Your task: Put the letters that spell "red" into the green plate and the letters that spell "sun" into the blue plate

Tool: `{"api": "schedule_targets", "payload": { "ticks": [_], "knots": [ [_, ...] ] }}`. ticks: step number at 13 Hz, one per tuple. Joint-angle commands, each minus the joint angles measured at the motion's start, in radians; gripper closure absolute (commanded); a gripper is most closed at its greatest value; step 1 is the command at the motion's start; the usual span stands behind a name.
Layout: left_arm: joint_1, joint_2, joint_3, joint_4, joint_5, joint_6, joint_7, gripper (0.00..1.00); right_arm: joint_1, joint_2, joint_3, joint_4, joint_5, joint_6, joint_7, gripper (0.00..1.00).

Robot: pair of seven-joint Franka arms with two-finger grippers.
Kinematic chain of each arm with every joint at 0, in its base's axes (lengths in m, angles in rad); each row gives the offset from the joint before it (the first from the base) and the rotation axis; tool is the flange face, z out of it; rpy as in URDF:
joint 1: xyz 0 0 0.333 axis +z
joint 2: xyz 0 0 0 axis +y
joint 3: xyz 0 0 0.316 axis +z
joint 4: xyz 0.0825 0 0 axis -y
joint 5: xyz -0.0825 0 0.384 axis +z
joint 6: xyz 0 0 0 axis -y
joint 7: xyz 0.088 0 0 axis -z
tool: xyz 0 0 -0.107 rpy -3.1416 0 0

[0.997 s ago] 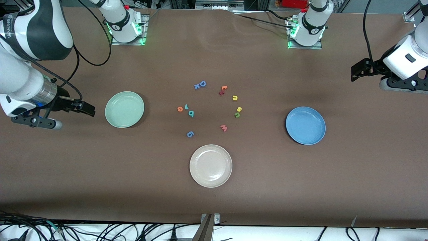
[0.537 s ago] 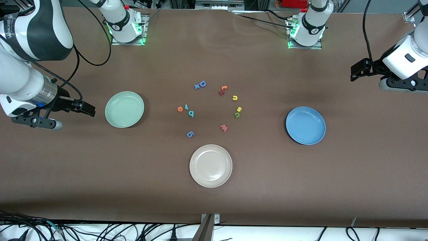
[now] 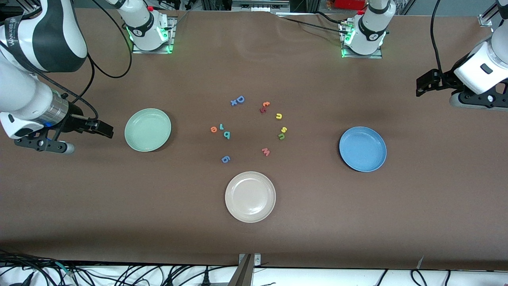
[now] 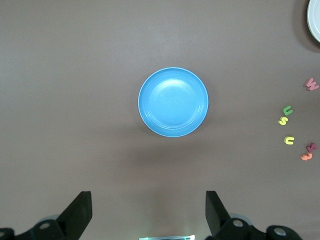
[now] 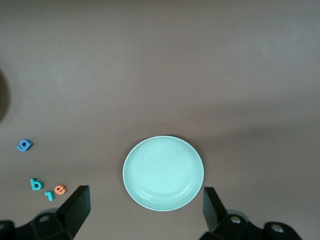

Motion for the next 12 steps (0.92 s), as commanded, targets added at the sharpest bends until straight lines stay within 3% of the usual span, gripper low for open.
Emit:
{"api": "schedule_targets", "payload": {
  "ticks": [1,12],
  "knots": [
    [0.004,-0.008,-0.002,0.008,-0.031,-0.002,0.013,0.0,0.0,-0.005,0.002,-0.003,-0.011,-0.01,0.009,0.0],
    [0.003,-0.008,-0.002,0.008,-0.031,-0.002,0.013,0.0,0.002,-0.007,0.003,-0.009,-0.037,-0.009,0.02,0.0]
  ]
}}
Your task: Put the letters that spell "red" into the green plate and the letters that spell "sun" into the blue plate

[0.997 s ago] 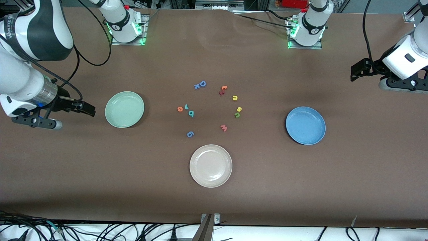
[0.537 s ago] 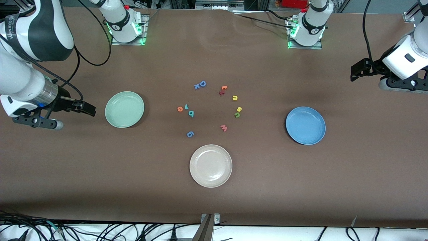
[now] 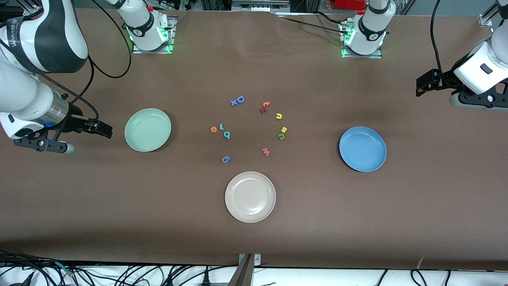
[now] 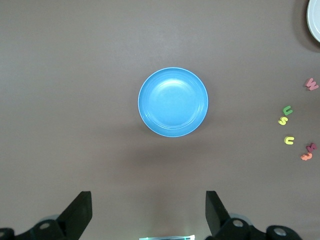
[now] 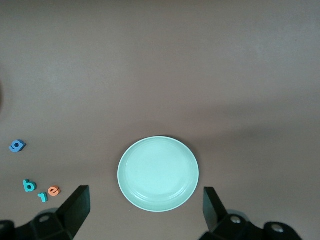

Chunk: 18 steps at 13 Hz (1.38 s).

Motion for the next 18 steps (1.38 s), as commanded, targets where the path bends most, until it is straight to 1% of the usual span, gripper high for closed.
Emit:
{"api": "schedule_targets", "payload": {
  "ticks": [1,18],
  "knots": [
    [0.003,-0.006,-0.001,0.008,-0.031,-0.002,0.013,0.0,0.002,-0.007,0.003,-0.007,-0.016,-0.009,0.019,0.0],
    [0.003,-0.006,-0.001,0.008,-0.033,-0.002,0.016,0.0,0.002,-0.018,0.003,-0.014,-0.016,0.011,0.018,0.0]
  ]
}}
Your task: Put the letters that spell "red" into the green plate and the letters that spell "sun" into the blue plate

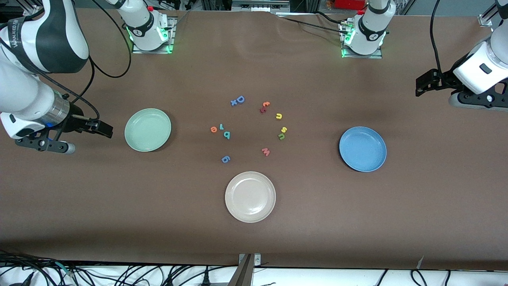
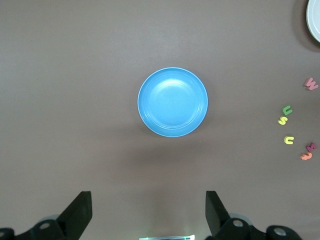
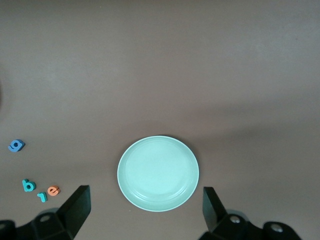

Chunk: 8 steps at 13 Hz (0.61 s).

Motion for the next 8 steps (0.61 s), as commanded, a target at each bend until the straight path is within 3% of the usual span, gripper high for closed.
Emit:
{"api": "schedule_targets", "payload": {
  "ticks": [1,8],
  "knots": [
    [0.004,-0.006,0.0,0.008,-0.033,-0.002,0.016,0.0,0.001,-0.014,0.003,-0.007,-0.015,0.011,0.019,0.01],
    [-0.001,-0.008,-0.002,0.008,-0.053,-0.003,0.017,0.0,0.01,-0.002,0.026,-0.01,-0.013,0.017,0.103,0.0]
  ]
}}
